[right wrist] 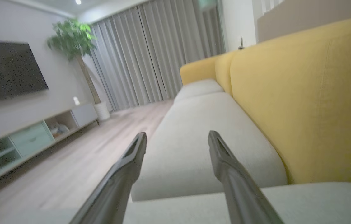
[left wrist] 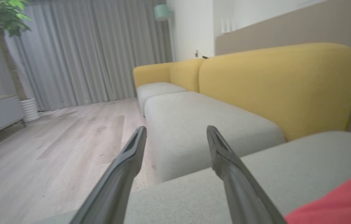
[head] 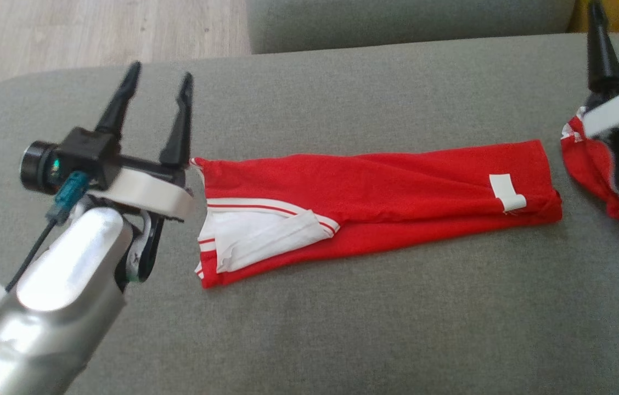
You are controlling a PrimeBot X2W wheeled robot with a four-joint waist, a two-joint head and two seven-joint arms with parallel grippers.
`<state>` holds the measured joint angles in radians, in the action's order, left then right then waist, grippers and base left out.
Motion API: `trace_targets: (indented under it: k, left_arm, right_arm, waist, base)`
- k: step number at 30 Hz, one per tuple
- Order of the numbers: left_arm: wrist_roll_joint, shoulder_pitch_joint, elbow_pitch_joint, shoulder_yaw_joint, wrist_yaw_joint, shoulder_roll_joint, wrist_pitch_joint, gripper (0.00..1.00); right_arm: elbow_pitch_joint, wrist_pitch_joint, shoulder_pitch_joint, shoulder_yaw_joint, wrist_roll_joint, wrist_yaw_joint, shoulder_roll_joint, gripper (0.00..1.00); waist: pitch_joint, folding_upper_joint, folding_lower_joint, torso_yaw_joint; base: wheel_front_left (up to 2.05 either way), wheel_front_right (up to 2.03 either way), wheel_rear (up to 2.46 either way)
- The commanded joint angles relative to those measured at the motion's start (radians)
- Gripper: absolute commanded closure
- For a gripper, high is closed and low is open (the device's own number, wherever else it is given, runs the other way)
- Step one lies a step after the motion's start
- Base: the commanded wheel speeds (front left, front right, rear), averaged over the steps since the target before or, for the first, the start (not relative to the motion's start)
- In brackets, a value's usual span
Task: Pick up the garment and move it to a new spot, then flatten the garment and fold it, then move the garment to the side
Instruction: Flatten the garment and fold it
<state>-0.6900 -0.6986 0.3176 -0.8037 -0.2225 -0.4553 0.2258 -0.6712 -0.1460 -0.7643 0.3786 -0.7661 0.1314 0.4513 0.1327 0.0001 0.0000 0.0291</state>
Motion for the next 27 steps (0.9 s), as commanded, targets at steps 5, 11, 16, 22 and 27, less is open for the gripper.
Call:
trace_targets:
  k: [5, 11, 16, 22, 27]
  left_arm:
    - [0.018, 0.045, -0.046, 0.161, -0.074, 0.02, 0.035, 0.0]
    - [0.12, 0.222, -0.106, 0.269, -0.086, 0.095, 0.036, 0.0]
    - [0.198, 0.362, -0.101, 0.331, -0.058, 0.167, 0.036, 0.0]
    - [0.275, 0.451, -0.082, 0.405, 0.0, 0.235, 0.036, 0.0]
    - [0.331, 0.449, -0.073, 0.451, 0.052, 0.269, 0.036, 0.0]
  right_arm:
    - [0.091, -0.104, 0.064, -0.107, 0.093, -0.001, -0.142, 0.0]
    - [0.211, -0.115, 0.262, -0.243, 0.294, -0.001, -0.313, 0.0]
    - [0.297, -0.115, 0.46, -0.31, 0.428, -0.001, -0.385, 0.0]
    - [0.341, -0.116, 0.571, -0.325, 0.472, -0.001, -0.4, 0.0]
    - [0.322, -0.115, 0.557, -0.321, 0.511, -0.001, -0.401, 0.0]
  waist:
    - [-0.033, -0.0001, 0.0, 0.004]
    - [-0.048, -0.0001, 0.0, 0.015]
    - [-0.05, -0.0001, 0.0, 0.027]
    - [-0.046, -0.0001, 0.0, 0.03]
    - [-0.023, -0.0001, 0.0, 0.029]
  base:
    - [0.0, 0.0, 0.0]
    - [0.0, 0.0, 0.0]
    - [0.0, 0.0, 0.0]
    - [0.0, 0.0, 0.0]
    - [0.0, 0.0, 0.0]
